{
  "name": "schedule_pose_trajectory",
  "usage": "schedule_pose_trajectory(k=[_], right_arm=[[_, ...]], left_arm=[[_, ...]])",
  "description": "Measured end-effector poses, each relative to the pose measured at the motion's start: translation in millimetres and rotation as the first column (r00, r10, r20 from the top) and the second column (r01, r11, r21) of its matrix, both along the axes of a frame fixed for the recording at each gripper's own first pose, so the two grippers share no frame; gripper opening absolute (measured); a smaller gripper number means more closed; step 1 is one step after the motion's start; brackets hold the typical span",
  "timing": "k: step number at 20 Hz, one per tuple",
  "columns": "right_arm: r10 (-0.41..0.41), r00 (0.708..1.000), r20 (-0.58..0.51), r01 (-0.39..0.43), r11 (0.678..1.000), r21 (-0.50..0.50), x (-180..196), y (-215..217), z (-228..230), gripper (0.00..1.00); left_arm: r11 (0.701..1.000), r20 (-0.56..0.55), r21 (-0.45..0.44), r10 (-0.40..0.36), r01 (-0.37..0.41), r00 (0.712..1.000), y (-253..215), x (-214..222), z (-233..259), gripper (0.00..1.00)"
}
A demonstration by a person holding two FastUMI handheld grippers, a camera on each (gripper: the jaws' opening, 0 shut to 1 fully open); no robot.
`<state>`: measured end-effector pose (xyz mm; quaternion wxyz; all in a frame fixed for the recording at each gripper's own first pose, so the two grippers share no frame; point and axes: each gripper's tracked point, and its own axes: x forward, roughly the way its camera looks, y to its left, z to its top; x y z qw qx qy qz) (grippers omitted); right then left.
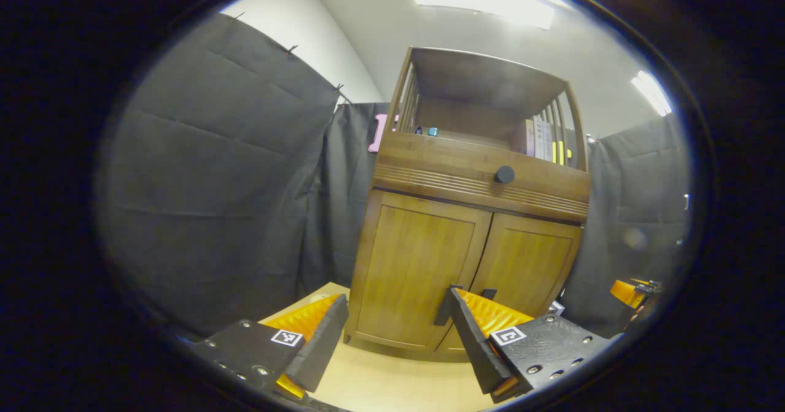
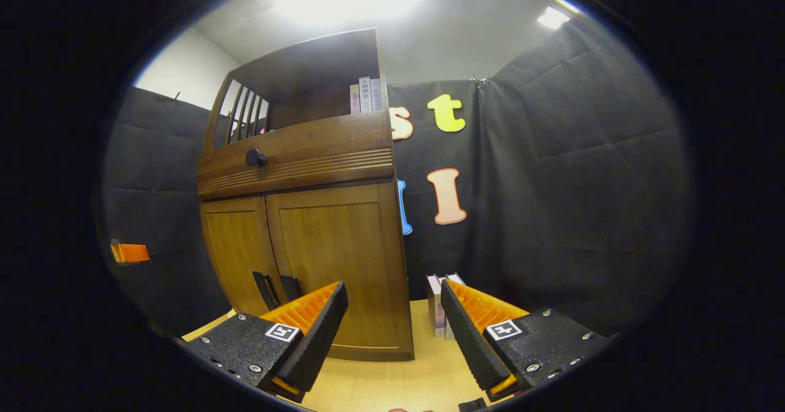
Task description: Open the right door of the double-door shoe cabinet with the right hand, and open the left door with the left hand.
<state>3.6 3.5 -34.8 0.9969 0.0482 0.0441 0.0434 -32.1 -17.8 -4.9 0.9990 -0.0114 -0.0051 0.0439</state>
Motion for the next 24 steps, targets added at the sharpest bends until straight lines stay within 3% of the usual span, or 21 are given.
schedule_pose_trajectory(k=[3, 7, 9, 10, 11, 12, 17, 24], right_arm=[[-0.007, 1.0, -0.023, 0.007, 1.0, -0.01, 3, 11, -8, 0.94], [-0.021, 0.999, -0.031, 0.02, 1.0, -0.023, 9, 32, -15, 0.94], [-0.024, 0.999, -0.038, 0.023, 0.999, -0.024, 10, 43, -19, 0.94], [-0.025, 0.999, -0.035, 0.024, 0.999, -0.023, 11, 47, -18, 0.94], [-0.03, 0.999, -0.029, 0.029, 0.999, -0.024, 12, 51, -16, 0.94], [-0.036, 0.999, -0.023, 0.035, 0.999, -0.025, 16, 55, -15, 0.94], [-0.04, 0.999, -0.011, 0.04, 0.999, 0.001, 36, 77, -11, 0.94], [0.002, 1.0, 0.005, -0.002, 1.0, 0.013, 80, 122, -5, 0.93]], left_arm=[[0.997, 0.03, 0.078, 0.015, -0.017, 0.999, 12, 5, 6, 0.99], [0.992, 0.045, 0.119, -0.045, 0.039, 0.998, 13, 23, 4, 1.0], [0.991, 0.036, 0.116, -0.07, 0.066, 0.997, 14, 33, -2, 1.0], [0.991, 0.024, 0.111, -0.081, 0.078, 0.996, 15, 37, -5, 0.89], [0.99, 0.014, 0.108, -0.089, 0.087, 0.996, 16, 40, -7, 0.89], [0.989, 0.013, 0.111, -0.099, 0.097, 0.995, 17, 43, -7, 1.0], [0.982, 0.009, 0.136, -0.136, 0.134, 0.991, 26, 55, -16, 0.99], [0.982, -0.023, 0.104, -0.157, 0.159, 0.987, 49, 58, -36, 0.99]])
